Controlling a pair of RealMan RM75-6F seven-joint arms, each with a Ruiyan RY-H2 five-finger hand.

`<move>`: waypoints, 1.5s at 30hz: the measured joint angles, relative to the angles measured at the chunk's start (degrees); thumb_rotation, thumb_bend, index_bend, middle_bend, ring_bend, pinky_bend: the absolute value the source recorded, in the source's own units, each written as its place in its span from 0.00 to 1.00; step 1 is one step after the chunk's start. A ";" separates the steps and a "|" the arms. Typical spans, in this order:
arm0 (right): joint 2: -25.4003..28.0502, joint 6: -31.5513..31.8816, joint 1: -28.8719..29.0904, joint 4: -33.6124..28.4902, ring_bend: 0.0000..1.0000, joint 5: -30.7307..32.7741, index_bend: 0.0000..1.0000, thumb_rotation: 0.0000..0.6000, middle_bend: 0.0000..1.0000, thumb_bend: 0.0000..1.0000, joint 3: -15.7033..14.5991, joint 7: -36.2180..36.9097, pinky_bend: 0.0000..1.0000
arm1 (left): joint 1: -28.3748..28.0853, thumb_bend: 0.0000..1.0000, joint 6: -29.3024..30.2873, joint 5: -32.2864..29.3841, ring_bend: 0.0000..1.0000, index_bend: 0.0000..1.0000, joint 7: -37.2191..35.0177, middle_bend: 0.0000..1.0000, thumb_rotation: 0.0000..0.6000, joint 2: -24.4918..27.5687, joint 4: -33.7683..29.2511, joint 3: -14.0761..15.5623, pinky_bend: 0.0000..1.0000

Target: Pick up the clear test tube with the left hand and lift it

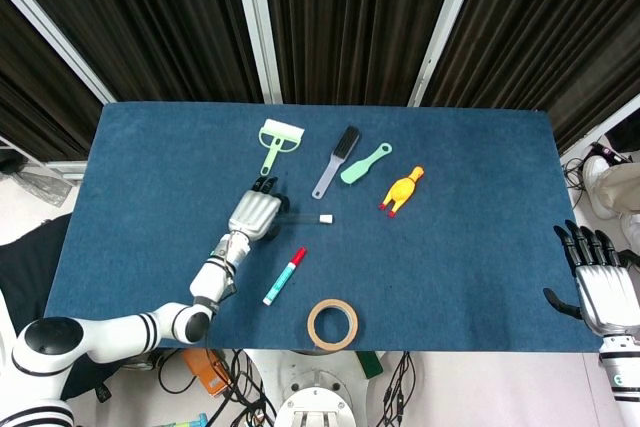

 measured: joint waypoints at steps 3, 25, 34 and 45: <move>-0.02 0.00 0.00 0.00 0.00 0.02 0.00 1.00 0.04 0.35 -0.01 -0.08 0.00 | -0.41 0.35 -0.43 -0.43 0.05 0.40 0.37 0.41 1.00 -0.40 0.59 -0.02 0.04; 0.00 -0.63 0.16 -0.21 0.00 0.71 0.00 1.00 0.04 0.35 0.03 -0.58 0.00 | -1.74 0.38 -1.32 0.31 0.11 0.43 -0.84 0.46 1.00 -2.31 3.43 0.19 0.06; 0.03 -0.80 0.19 -0.40 0.00 1.06 0.02 1.00 0.04 0.35 0.11 -0.77 0.00 | -1.83 0.39 -1.67 0.59 0.14 0.47 -1.71 0.49 1.00 -2.27 4.06 0.14 0.09; 0.06 -1.01 0.22 -0.57 0.00 1.33 0.02 1.00 0.04 0.35 0.13 -0.71 0.00 | -1.51 0.46 -1.91 2.19 0.17 0.49 -4.06 0.52 1.00 -1.97 4.57 0.47 0.12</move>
